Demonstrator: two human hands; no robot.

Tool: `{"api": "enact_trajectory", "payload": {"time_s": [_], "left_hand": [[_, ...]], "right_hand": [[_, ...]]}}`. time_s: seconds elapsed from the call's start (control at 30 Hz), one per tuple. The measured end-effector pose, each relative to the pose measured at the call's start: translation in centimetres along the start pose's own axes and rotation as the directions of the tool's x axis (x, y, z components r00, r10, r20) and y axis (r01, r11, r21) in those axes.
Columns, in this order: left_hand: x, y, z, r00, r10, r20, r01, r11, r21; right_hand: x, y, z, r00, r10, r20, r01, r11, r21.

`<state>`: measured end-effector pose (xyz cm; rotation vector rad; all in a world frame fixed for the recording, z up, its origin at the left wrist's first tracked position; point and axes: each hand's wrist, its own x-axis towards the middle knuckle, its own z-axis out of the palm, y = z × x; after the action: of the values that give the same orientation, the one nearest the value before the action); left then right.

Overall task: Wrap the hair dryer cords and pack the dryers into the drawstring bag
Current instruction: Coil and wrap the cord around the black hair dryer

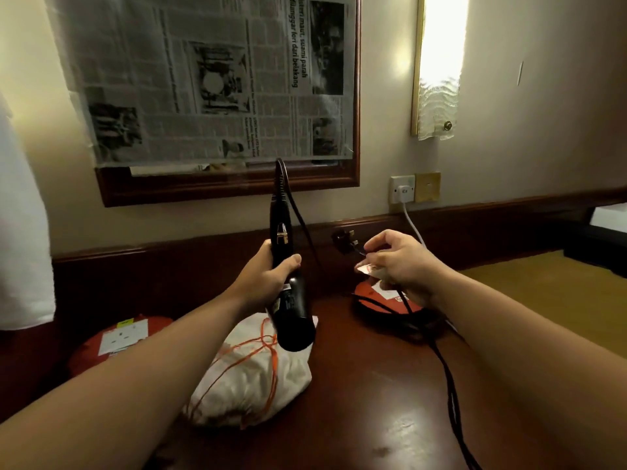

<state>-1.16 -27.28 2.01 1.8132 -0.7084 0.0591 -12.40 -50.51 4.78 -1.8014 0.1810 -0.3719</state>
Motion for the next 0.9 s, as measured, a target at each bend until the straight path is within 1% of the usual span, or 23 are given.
{"api": "enact_trajectory", "payload": {"time_s": [0.07,0.13,0.2,0.33,0.37,0.43,0.5,0.53,0.6,0.67,0.7,0.73,0.8,0.9], "left_hand": [[-0.4,0.3,-0.8,1.0,-0.013,-0.014,0.013,1.0,-0.001],[-1.1,0.5,-1.0,1.0,-0.019,-0.01,0.019,1.0,-0.017],[-1.8,0.7,-0.7,1.0,-0.022,0.008,0.022,1.0,-0.017],[-2.5,1.7,0.2,0.999,0.027,0.039,-0.029,0.999,0.044],[-2.6,2.1,0.3,0.998,0.041,0.047,-0.044,0.997,0.067],[-2.6,3.0,0.4,0.997,0.062,0.04,-0.066,0.993,0.098],[-2.5,3.7,0.2,0.996,0.084,0.006,-0.084,0.988,0.132],[-2.4,4.0,0.0,0.996,0.093,-0.008,-0.091,0.982,0.166],[-2.3,4.6,-0.3,0.995,0.093,-0.018,-0.086,0.968,0.235],[-2.3,5.0,-0.5,0.996,0.079,-0.038,-0.066,0.965,0.254],[-2.3,5.2,-0.6,0.996,0.077,-0.052,-0.061,0.963,0.263],[-2.5,5.3,-0.6,0.995,0.083,-0.062,-0.062,0.956,0.285],[-2.9,5.5,-0.9,0.993,0.106,-0.06,-0.08,0.938,0.337],[-3.3,5.5,-1.4,0.993,0.106,-0.056,-0.081,0.935,0.345]], "right_hand": [[0.0,-0.1,0.4,1.0,-0.007,-0.005,0.007,0.998,-0.065],[-0.4,-0.2,1.2,0.999,0.015,0.03,-0.012,0.995,-0.103],[-0.9,-0.2,2.2,0.995,0.038,0.087,-0.031,0.996,-0.081],[-2.8,-0.3,3.7,0.974,0.074,0.213,-0.094,0.992,0.087],[-3.4,-0.4,3.9,0.965,0.082,0.248,-0.109,0.989,0.098],[-4.4,-0.3,3.8,0.948,0.097,0.302,-0.109,0.994,0.022],[-5.5,0.0,3.5,0.915,0.085,0.394,-0.08,0.996,-0.029],[-6.2,0.1,3.3,0.896,0.055,0.441,-0.042,0.998,-0.038],[-7.9,0.2,2.7,0.864,-0.013,0.503,0.084,0.989,-0.118],[-9.1,0.5,2.6,0.849,-0.037,0.526,0.214,0.936,-0.28],[-9.3,0.8,2.6,0.857,-0.05,0.513,0.269,0.893,-0.362],[-9.4,1.1,2.7,0.865,-0.062,0.498,0.297,0.863,-0.409],[-9.8,1.5,2.8,0.876,-0.074,0.477,0.296,0.863,-0.41],[-10.3,1.5,2.5,0.881,-0.032,0.472,0.242,0.888,-0.391]]}}
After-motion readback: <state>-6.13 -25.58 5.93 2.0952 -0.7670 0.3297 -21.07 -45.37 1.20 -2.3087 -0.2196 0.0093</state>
